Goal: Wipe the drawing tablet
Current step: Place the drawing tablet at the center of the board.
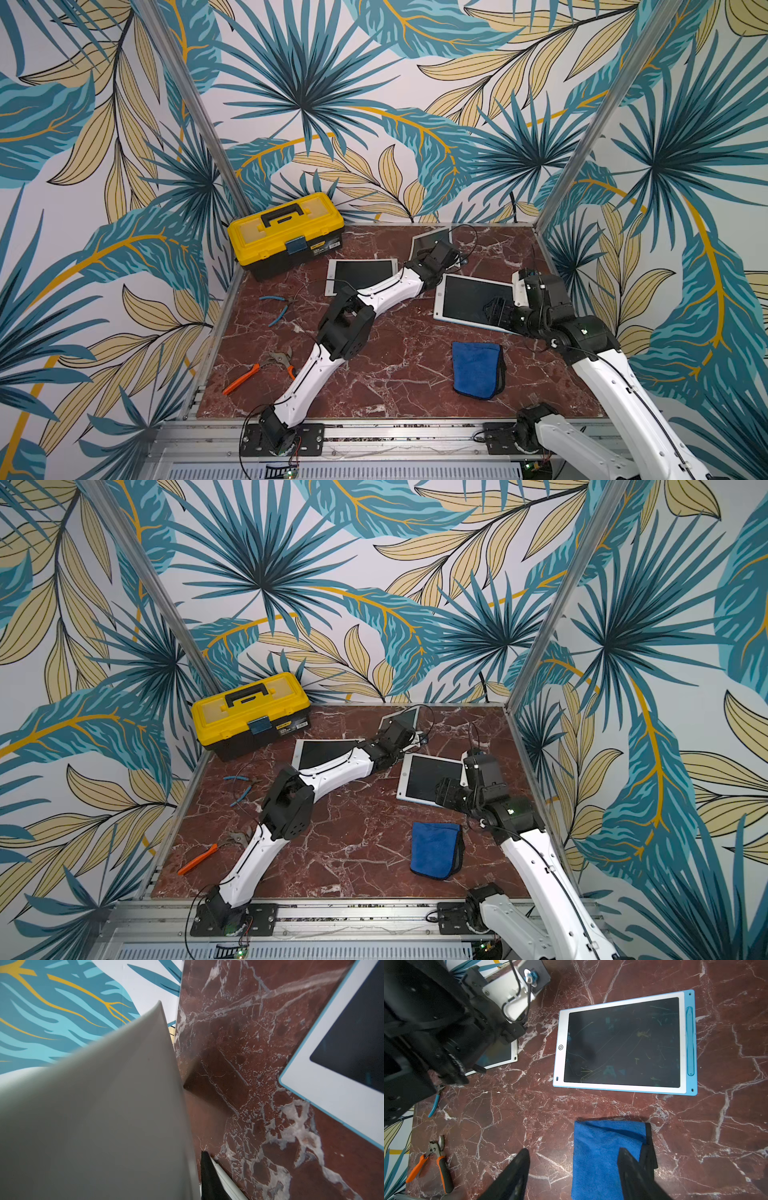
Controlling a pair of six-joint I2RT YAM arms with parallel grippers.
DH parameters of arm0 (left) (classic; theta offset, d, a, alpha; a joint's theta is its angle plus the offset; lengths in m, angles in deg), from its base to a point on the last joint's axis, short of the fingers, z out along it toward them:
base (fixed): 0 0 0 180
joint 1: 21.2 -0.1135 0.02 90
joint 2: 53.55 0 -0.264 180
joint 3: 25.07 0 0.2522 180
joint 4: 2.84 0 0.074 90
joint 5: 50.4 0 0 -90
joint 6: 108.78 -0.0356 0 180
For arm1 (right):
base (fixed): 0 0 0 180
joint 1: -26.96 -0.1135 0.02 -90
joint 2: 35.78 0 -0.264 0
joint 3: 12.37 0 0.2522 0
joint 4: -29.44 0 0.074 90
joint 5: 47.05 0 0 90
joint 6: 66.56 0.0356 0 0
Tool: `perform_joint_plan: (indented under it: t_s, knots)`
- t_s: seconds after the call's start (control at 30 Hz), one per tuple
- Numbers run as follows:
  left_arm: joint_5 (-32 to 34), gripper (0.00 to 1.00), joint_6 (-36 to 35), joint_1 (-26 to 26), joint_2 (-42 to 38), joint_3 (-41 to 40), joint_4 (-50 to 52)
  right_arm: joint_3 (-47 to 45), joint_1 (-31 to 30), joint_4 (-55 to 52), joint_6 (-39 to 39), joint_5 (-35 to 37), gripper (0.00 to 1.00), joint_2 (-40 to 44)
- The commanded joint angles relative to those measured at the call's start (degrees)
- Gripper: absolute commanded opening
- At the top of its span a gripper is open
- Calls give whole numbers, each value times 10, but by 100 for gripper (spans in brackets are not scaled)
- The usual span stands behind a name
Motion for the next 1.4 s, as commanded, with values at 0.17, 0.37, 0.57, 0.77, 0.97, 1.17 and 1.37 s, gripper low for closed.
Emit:
perform_joint_plan:
  t_s: [0.17, 0.37, 0.57, 0.77, 0.97, 1.17, 1.37]
  knots:
    - [0, 24, -11, 22, 46, -27, -1, 11, 5, -12, 9, 60, 70, 32]
    - [40, 46, -15, 41, 75, -23, -6, 20, 5, -26, 10, 71, 70, 51]
    - [73, 60, -2, 54, 91, -32, -10, 10, 5, -39, 14, 71, 70, 76]
    - [93, 69, 16, 63, 73, -44, -14, 0, 5, -47, 16, 72, 70, 95]
    - [96, 75, 53, 90, -2, -80, -11, -1, 5, -46, 19, 76, 70, 101]
    - [82, 78, 95, 132, -96, -125, -10, 0, 5, -36, 26, 70, 70, 100]
    - [42, 80, 265, 81, -201, -174, 26, -24, 5, -22, 28, 62, 70, 93]
